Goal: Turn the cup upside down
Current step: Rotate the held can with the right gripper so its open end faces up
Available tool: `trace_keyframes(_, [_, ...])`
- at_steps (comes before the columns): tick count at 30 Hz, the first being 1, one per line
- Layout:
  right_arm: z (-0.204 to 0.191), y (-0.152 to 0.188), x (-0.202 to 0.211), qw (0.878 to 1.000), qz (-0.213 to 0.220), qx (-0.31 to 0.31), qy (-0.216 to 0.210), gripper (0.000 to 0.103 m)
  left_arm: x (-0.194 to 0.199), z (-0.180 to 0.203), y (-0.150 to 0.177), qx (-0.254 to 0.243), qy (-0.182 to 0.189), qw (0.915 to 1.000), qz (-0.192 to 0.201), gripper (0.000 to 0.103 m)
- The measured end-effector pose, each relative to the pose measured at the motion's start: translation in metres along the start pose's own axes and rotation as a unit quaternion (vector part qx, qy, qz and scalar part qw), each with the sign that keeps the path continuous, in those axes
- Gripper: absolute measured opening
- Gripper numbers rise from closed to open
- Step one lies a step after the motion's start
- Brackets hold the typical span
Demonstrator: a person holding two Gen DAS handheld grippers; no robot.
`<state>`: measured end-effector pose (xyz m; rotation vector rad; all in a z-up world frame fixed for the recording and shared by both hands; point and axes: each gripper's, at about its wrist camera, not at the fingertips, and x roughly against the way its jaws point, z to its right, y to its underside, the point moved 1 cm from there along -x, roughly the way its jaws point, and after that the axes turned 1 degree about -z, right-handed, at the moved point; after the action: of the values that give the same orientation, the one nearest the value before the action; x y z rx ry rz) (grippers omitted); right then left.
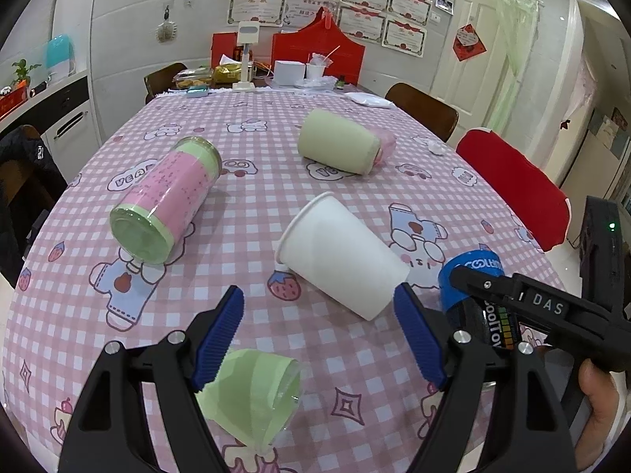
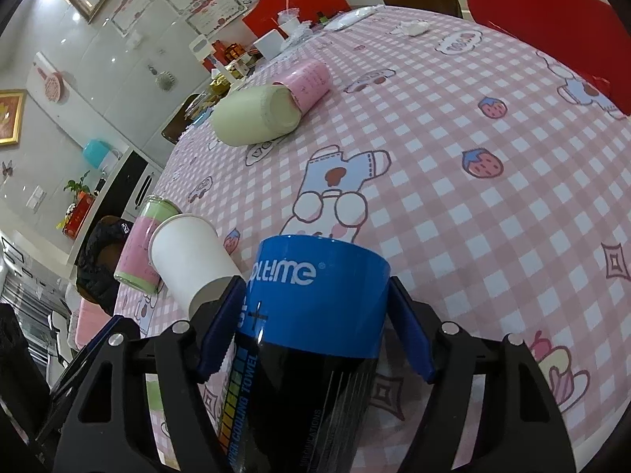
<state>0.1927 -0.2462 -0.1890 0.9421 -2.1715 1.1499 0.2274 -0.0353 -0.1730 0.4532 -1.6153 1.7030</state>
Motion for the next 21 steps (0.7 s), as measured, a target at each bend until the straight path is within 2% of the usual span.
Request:
trace_keyframes(7, [-0.018, -0.002, 0.017, 0.997, 0.043, 0.054, 0.043, 0.067, 0.002, -0.001, 0.001, 0.006, -0.004, 1.0000, 0.002, 0.077])
trace_keyframes(12, [-0.036, -0.001, 0.033, 0.989, 0.084, 0.102, 0.070, 0.066, 0.003, -0.002, 0.004, 0.011, -0.005, 0.9999, 0.000, 0.077])
trace_keyframes(21, [-0.051, 0.003, 0.040, 0.977, 0.110, 0.152, 0.099, 0.066, 0.007, -0.001, 0.005, 0.017, -0.008, 0.9998, -0.001, 0.077])
